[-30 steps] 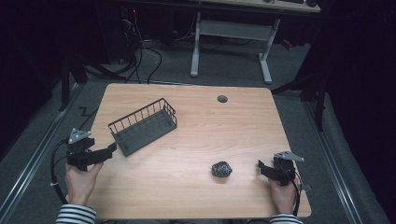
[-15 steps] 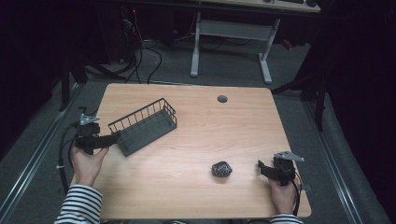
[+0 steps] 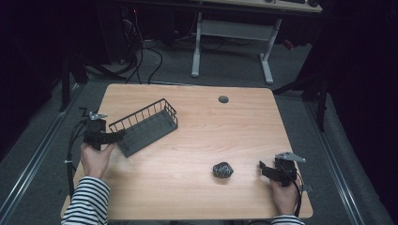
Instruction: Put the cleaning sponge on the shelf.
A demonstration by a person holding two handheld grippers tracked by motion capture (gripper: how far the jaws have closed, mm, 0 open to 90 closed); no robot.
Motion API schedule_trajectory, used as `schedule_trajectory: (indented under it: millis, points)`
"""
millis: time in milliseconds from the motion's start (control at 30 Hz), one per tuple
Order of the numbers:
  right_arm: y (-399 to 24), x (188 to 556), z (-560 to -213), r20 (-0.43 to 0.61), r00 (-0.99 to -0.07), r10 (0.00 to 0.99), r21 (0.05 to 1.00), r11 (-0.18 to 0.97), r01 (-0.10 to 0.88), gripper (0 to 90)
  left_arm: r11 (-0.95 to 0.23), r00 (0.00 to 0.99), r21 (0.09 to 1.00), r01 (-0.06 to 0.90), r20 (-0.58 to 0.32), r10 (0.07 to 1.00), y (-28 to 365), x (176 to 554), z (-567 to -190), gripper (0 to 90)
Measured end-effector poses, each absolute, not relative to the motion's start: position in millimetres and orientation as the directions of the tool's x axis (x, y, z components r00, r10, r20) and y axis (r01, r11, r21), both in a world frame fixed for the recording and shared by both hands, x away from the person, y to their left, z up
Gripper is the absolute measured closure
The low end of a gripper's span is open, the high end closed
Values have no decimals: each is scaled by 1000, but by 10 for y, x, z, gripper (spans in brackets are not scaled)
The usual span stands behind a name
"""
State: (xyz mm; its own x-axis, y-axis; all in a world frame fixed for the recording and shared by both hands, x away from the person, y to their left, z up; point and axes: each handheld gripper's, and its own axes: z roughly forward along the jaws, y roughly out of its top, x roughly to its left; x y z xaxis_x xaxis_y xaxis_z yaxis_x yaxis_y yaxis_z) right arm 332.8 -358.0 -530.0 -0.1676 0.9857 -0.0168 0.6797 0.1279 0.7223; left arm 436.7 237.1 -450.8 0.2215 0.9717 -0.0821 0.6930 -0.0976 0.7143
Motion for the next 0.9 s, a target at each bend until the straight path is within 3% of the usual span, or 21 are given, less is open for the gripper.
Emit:
schedule_trajectory:
  millis: [400,533,900]
  points:
    - [-3585,3333,-5301,-16,-171,985,725,129,677,299,-127,233,705,698,-56,971,2327,4377,-4567,364]
    - [-3584,3338,-5301,-13,-169,986,724,126,679,299,-134,248,708,693,-60,967,2320,4348,-4631,456]
    - [-3587,3343,-5301,-16,-173,985,725,131,677,298,-143,262,718,681,-56,963,2311,4282,-4615,505]
